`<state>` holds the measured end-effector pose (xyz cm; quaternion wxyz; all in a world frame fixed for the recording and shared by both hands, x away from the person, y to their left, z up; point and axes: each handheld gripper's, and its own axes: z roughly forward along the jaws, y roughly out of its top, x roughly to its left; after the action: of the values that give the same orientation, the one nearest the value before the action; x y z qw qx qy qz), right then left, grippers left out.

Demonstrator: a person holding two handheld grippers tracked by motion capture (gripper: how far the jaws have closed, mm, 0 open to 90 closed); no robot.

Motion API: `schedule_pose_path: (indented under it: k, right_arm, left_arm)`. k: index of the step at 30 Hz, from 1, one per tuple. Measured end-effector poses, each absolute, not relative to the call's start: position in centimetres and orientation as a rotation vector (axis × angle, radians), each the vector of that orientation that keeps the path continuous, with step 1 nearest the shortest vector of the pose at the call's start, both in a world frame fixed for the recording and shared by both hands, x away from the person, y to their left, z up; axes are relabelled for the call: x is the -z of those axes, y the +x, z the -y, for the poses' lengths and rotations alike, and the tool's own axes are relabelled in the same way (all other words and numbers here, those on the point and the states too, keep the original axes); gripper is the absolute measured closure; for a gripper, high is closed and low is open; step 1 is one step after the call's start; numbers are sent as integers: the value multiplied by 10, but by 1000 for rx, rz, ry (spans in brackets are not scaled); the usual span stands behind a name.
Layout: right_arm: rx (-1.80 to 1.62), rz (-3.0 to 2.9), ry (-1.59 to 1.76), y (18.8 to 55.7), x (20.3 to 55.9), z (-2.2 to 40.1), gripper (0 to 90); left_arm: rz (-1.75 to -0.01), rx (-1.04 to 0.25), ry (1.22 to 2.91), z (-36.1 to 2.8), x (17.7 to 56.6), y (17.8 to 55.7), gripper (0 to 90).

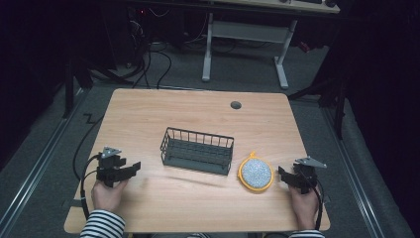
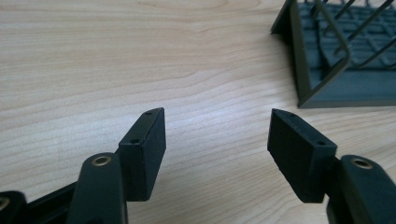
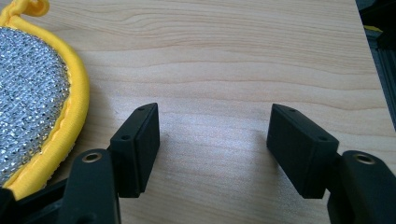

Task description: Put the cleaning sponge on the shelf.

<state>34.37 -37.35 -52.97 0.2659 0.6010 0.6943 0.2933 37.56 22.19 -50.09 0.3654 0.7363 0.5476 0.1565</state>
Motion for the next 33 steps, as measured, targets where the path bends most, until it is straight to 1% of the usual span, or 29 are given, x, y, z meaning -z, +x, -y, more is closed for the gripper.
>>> schedule_pose_path:
  k: [16, 20, 24, 28, 33]
  right_arm:
    - [-792, -1874, 1624, 344, 530, 373, 350]
    - [-790, -1871, 1629, 344, 530, 374, 350]
    - [-787, -1873, 1625, 344, 530, 374, 349]
    - [-787, -1875, 1623, 345, 529, 374, 350]
    - [-789, -1875, 1623, 344, 530, 374, 351]
  left_arm:
    - [-1473, -508, 1916, -220, 527, 387, 363]
    - [-1467, -552, 1922, -220, 531, 390, 360]
    - [-1463, -568, 1910, -220, 532, 390, 354]
    - [-1432, -627, 1912, -217, 537, 387, 338]
    - [-1433, -625, 1911, -217, 537, 387, 331]
